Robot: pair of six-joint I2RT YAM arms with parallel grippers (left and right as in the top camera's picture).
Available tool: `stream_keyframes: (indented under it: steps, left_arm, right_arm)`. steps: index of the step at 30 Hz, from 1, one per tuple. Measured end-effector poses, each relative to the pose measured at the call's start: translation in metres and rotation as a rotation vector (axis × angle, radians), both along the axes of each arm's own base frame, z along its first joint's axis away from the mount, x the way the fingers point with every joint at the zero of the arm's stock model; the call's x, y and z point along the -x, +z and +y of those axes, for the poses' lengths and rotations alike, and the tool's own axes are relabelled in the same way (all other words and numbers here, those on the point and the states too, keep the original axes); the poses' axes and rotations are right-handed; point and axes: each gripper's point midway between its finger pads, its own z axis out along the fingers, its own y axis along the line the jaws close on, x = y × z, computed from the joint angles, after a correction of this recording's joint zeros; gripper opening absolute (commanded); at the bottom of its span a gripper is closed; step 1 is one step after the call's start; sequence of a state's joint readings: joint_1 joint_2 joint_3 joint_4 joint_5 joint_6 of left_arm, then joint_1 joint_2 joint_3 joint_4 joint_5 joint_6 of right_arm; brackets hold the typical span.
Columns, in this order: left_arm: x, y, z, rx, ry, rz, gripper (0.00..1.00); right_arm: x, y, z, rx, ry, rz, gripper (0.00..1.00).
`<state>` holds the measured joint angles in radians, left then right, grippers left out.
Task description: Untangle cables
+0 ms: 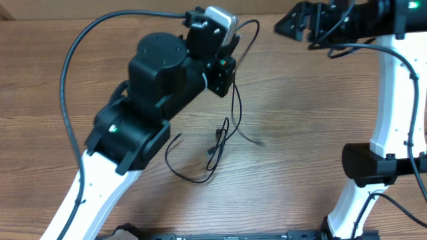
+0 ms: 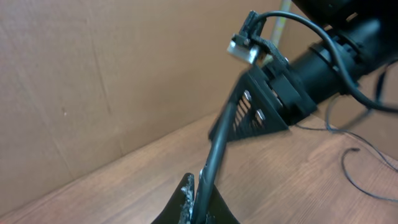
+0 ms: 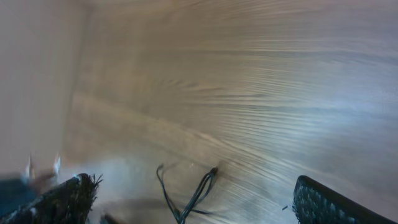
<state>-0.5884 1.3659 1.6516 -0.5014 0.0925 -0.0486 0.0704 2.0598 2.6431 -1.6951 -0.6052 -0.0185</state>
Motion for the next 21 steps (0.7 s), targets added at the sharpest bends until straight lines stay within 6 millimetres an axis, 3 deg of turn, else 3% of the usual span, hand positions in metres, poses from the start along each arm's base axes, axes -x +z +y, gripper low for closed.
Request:
stream_keyframes:
  steps: [5,12,16,21]
  left_arm:
    - [-0.031,-0.009,0.004,0.024,0.065,0.018,0.04]
    - [-0.093,-0.014,0.027,0.132,0.206,0.112,0.04]
    - [-0.107,-0.006,0.02,0.2,0.218,0.139,0.04]
    - [-0.111,0.019,0.019,0.343,0.246,0.182,0.04]
  right_arm:
    - [0.011,-0.007,0.028,0.007,0.179,-0.047,0.99]
    - [0.018,-0.012,0.043,-0.046,0.353,-0.112,0.99]
    - [0.016,-0.018,0.051,-0.083,0.441,-0.166,0.99]
    - [0.01,-0.022,0.066,-0.121,0.549,-0.274,0.96]
